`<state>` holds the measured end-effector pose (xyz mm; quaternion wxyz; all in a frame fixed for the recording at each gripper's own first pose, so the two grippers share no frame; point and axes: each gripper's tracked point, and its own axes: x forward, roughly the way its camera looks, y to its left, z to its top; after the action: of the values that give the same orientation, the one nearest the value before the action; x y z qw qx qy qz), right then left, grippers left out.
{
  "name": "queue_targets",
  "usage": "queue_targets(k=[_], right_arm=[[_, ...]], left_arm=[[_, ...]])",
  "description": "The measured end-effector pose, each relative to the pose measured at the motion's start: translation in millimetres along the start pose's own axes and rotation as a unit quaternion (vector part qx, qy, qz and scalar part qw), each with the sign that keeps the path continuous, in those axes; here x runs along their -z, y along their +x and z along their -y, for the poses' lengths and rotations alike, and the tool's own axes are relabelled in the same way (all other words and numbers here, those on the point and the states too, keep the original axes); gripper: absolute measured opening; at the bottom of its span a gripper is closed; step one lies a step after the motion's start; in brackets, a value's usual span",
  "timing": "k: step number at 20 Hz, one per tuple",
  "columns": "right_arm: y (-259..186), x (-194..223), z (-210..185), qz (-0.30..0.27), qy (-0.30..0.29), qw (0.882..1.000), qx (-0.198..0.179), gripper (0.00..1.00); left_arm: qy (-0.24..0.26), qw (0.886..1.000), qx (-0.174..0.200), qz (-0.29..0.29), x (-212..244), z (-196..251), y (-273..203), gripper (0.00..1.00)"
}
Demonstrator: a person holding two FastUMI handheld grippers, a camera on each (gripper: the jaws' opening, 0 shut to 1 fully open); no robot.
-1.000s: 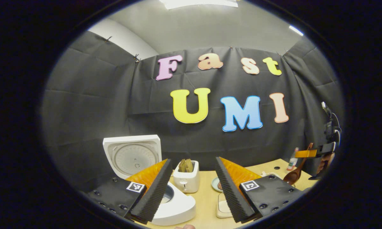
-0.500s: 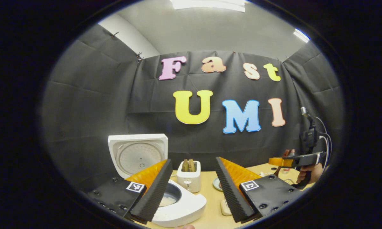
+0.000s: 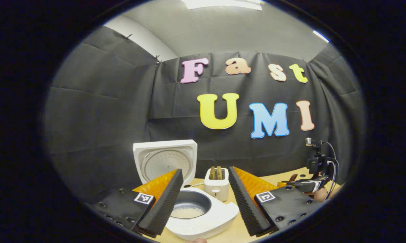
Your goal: Close the left gripper, press the button to open the rice cooker; take a wooden spoon from the chopstick holder with the right hand, scoop a spoonful of rice and pour it into the rice cooker, then put the wooden spoon back into the chopstick holder.
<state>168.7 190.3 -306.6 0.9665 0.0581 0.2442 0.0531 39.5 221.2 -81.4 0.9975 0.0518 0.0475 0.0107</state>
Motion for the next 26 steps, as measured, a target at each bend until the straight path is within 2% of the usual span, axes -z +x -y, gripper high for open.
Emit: queue_targets(k=[5,6,8,11,14,19,20,22,23,25,26], right_arm=[[14.7,29.9,-9.9,-0.027,0.001,1.000,0.005,0.13],[13.5,34.1,-15.0,-0.030,0.001,1.000,0.003,0.13],[13.1,36.9,-26.3,-0.032,0.005,0.999,-0.009,0.13],[11.8,43.7,-43.6,-0.043,0.056,0.997,-0.037,0.13],[11.5,44.4,-44.9,-0.051,0.133,0.988,-0.053,0.13],[5.5,34.4,-7.5,-0.039,0.234,0.970,-0.046,0.13],[3.6,30.5,1.8,-0.035,0.241,0.969,-0.041,0.13],[0.2,23.0,18.4,-0.026,0.232,0.972,-0.032,0.13],[-1.9,17.2,24.9,-0.020,0.231,0.972,-0.033,0.13],[-6.6,6.4,30.8,-0.011,0.247,0.968,-0.041,0.13],[-10.0,-0.1,33.4,-0.006,0.261,0.964,-0.048,0.13]], left_arm=[[0.006,1.000,-0.001,-0.009,7.4,-5.3,1.5,0.91],[0.008,1.000,-0.002,-0.011,8.9,-7.6,2.4,0.97],[0.009,1.000,-0.007,-0.014,11.1,-12.7,3.0,0.91],[0.003,1.000,-0.013,-0.020,16.4,-17.1,3.6,0.91],[0.002,1.000,-0.018,-0.021,17.7,-17.7,1.5,0.91],[-0.002,1.000,-0.016,-0.023,15.3,-9.4,0.6,0.91],[-0.004,1.000,-0.016,-0.021,13.2,-7.7,1.4,0.94],[-0.003,1.000,-0.014,-0.023,13.7,-2.2,3.8,0.91],[0.000,1.000,-0.014,-0.023,14.6,0.5,5.5,0.97],[0.003,1.000,-0.009,-0.019,11.1,7.2,8.1,0.97],[0.002,1.000,-0.006,-0.017,9.9,12.0,8.9,0.94]])
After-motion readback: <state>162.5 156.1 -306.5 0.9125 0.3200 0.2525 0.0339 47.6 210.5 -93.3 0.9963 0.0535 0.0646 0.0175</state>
